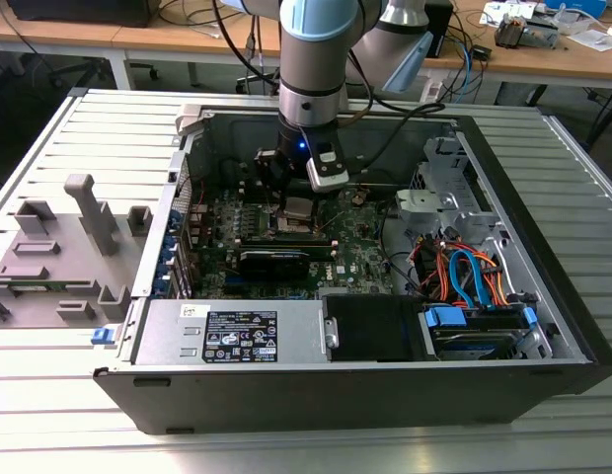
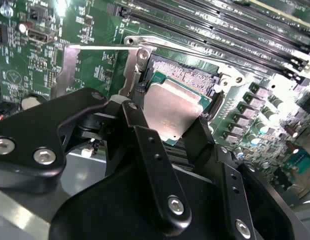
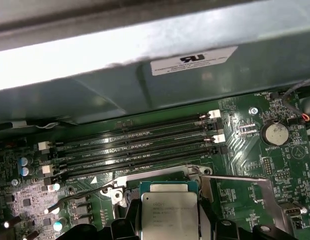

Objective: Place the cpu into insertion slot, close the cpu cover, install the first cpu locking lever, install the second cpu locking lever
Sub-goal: 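Place the cpu into insertion slot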

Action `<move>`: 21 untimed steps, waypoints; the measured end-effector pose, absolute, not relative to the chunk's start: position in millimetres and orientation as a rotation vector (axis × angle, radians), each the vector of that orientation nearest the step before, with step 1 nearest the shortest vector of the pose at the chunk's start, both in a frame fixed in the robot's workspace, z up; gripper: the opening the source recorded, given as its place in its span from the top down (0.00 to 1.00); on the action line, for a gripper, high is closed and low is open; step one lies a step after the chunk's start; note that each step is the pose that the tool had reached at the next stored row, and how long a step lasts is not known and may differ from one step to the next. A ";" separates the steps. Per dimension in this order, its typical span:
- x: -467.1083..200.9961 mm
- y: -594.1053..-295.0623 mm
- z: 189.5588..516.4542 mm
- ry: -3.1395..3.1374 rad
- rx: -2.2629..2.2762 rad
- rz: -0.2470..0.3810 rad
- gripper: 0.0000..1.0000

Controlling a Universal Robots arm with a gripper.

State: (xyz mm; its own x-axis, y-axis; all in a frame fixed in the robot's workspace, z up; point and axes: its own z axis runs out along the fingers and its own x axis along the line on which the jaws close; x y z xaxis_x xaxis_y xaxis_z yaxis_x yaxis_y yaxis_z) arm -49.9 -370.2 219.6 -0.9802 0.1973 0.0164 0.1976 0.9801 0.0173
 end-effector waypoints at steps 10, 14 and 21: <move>-49.8 -370.2 219.5 -3.094 -0.458 -0.025 0.45; -49.8 -370.2 219.5 -3.091 -0.481 -0.024 0.45; -49.8 -370.2 219.5 -3.084 -0.528 -0.022 0.45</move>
